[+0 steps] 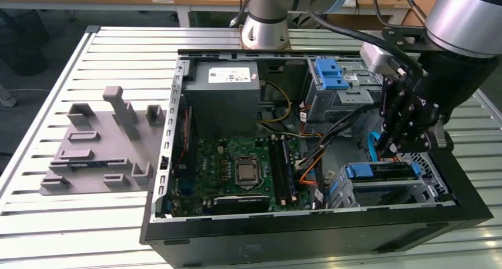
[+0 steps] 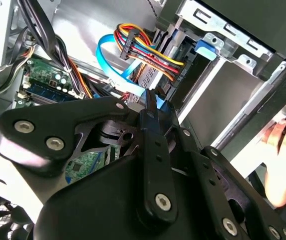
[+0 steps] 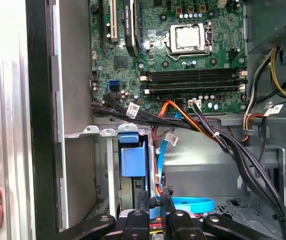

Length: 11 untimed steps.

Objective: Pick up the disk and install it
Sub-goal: 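Insert the second disk wire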

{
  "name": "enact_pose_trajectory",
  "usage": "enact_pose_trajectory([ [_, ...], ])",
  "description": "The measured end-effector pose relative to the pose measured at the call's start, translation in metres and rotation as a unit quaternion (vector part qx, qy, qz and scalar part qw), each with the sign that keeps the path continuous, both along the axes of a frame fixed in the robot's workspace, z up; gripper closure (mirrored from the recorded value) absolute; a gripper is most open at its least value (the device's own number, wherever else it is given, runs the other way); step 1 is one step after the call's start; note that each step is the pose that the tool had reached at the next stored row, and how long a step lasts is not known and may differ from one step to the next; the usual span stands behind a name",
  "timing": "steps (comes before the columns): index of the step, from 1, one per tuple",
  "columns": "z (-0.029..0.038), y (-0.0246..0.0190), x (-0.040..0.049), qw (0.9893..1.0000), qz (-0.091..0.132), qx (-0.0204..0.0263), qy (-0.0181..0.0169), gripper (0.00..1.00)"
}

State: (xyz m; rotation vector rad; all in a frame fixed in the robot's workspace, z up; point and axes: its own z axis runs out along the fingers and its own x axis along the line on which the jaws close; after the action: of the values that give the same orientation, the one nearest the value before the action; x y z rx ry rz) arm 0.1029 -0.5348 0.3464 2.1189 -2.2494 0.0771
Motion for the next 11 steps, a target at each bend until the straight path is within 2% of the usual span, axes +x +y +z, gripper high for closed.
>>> enact_pose_trajectory([
  [6,-0.0015,-0.0063,0.0,1.0,0.0,0.0,0.0,0.76],
  [11,-0.003,-0.0073,0.0,1.0,0.0,0.0,0.0,0.76],
])
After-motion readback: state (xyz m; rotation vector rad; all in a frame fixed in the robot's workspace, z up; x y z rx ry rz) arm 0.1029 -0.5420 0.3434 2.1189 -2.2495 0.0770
